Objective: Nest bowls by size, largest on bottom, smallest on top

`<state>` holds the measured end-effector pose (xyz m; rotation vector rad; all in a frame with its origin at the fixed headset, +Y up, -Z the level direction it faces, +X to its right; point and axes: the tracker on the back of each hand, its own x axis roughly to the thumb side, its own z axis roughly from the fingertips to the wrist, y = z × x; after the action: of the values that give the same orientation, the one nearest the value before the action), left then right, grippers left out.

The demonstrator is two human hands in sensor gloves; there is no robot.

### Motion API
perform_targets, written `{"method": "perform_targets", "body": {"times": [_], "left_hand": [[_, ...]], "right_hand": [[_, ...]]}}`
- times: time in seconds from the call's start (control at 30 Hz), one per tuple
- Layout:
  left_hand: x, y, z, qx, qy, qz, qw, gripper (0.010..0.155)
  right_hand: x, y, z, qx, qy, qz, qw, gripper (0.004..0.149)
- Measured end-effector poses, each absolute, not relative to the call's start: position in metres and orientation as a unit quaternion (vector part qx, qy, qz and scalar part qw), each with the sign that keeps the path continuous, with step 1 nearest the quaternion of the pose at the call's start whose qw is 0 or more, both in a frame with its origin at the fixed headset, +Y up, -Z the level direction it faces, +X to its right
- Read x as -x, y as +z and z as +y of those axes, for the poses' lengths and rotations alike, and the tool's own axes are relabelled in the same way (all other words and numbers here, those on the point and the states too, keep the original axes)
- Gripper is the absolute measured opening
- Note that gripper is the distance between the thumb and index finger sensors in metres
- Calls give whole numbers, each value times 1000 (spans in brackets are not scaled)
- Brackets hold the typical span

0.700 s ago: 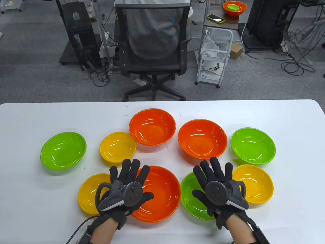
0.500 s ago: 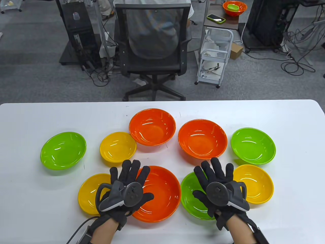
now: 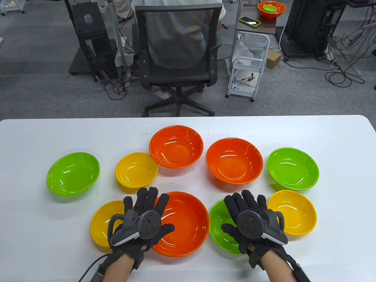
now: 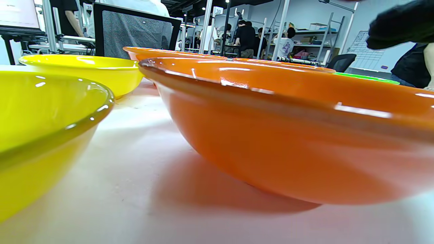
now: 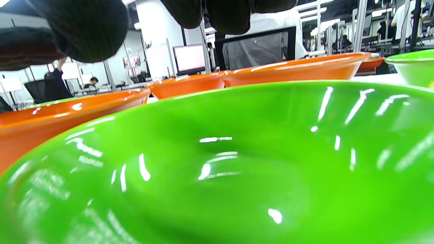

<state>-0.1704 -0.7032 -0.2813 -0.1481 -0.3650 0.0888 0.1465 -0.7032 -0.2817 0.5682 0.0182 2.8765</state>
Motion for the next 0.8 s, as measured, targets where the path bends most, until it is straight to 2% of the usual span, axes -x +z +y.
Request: {"method": "perform_targets", "body": {"times": [0.37, 0.67, 0.8], "left_hand": [[176, -284, -706, 89, 58, -171, 980, 88], [177, -284, -706, 102, 64, -171, 978, 88], [177, -285, -707, 106, 66, -170, 977, 88]], "right_hand": [[-119, -273, -719, -231, 960, 133, 84, 86], [-107, -273, -732, -240, 954, 171, 57, 87], [-105, -273, -736, -245, 951, 183, 53, 83]]}}
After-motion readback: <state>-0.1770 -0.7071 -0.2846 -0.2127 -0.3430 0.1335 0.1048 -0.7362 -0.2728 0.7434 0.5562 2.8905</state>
